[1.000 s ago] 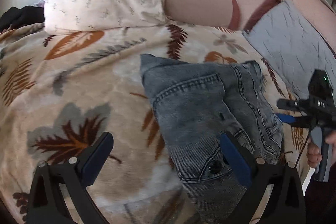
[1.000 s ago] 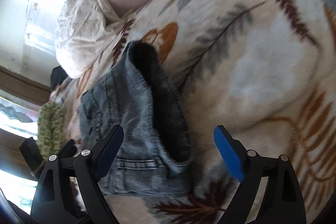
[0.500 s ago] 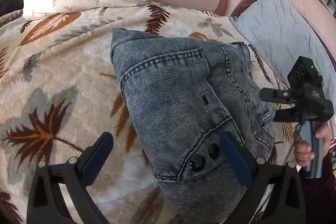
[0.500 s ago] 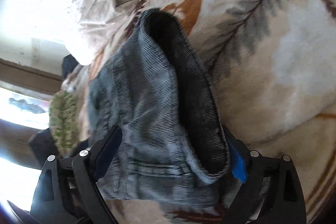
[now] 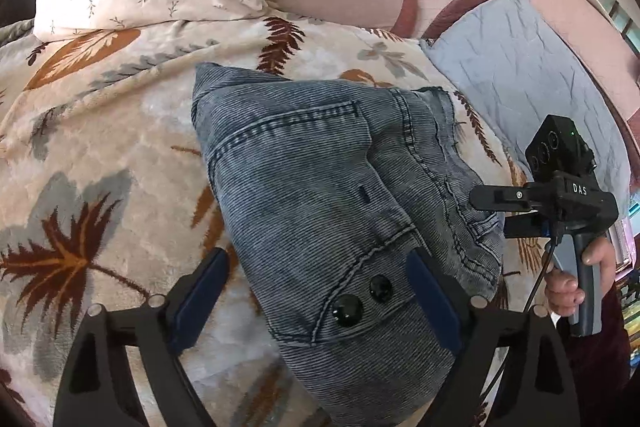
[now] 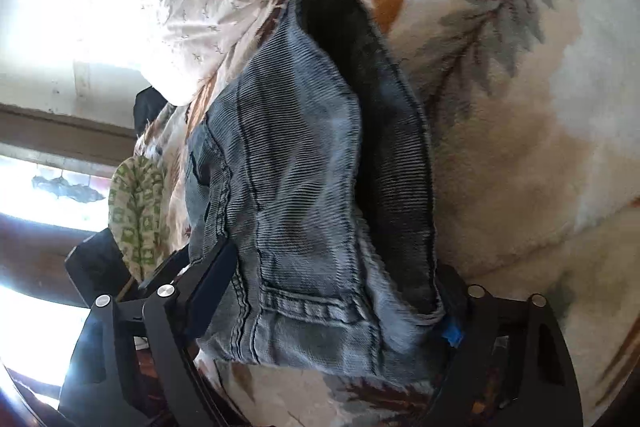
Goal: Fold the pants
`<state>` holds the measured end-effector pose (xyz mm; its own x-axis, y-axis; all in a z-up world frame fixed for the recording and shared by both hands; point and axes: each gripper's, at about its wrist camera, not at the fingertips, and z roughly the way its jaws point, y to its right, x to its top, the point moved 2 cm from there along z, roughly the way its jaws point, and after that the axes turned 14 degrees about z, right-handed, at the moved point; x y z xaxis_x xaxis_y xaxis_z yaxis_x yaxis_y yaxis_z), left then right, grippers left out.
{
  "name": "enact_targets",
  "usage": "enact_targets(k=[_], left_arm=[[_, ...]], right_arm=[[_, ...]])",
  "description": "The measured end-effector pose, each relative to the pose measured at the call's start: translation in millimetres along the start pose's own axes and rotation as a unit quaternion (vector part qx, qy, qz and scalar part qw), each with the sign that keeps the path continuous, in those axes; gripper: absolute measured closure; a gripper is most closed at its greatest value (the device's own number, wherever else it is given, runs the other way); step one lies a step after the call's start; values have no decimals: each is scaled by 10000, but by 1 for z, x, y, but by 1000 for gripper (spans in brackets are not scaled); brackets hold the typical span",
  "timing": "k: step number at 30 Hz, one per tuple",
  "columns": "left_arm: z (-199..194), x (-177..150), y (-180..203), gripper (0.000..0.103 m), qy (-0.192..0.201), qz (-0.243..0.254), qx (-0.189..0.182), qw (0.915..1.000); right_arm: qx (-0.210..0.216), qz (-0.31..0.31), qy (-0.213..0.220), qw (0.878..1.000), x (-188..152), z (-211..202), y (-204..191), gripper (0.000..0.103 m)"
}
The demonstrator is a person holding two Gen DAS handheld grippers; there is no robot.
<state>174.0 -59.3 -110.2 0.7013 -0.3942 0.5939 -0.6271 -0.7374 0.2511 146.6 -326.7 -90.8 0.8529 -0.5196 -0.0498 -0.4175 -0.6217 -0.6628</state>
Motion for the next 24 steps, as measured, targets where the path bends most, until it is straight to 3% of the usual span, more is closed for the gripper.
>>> enact_targets(k=[6,9,12,14,18,19,20,22,24], left_arm=[[5,-1,0,19,23,-98,-92,9999],[2,-1,0,28,93,-103,-76,9999],[0,0,1,33,105,-65,-35,9999],[1,0,-2,41,83,-84,36,9999],[2,0,-2,40,116,-105,54,9999],[3,0,-1,35,101,-90,113,9998],[4,-1,-1,22,88,-100,206,9997],[5,-2,-5,14,57,-149,331,9993],[6,-3,-11,14,43,-324,121,9994]], right_arm=[[97,-98,-1,9999,-2,7,0,15],[100,-266,46,9996,-7,12,-8,16],[178,-466,47,9987,-13,15,-18,27],[-98,-624,113,9979,-15,20,-21,33],[-203,-472,177,9985,-11,19,-16,45],[-190,-447,170,9987,-11,20,-14,45],[-195,-414,151,9988,-11,19,-12,45],[-211,-355,93,9991,-9,17,-9,46],[-185,-218,56,9996,-7,11,-3,47]])
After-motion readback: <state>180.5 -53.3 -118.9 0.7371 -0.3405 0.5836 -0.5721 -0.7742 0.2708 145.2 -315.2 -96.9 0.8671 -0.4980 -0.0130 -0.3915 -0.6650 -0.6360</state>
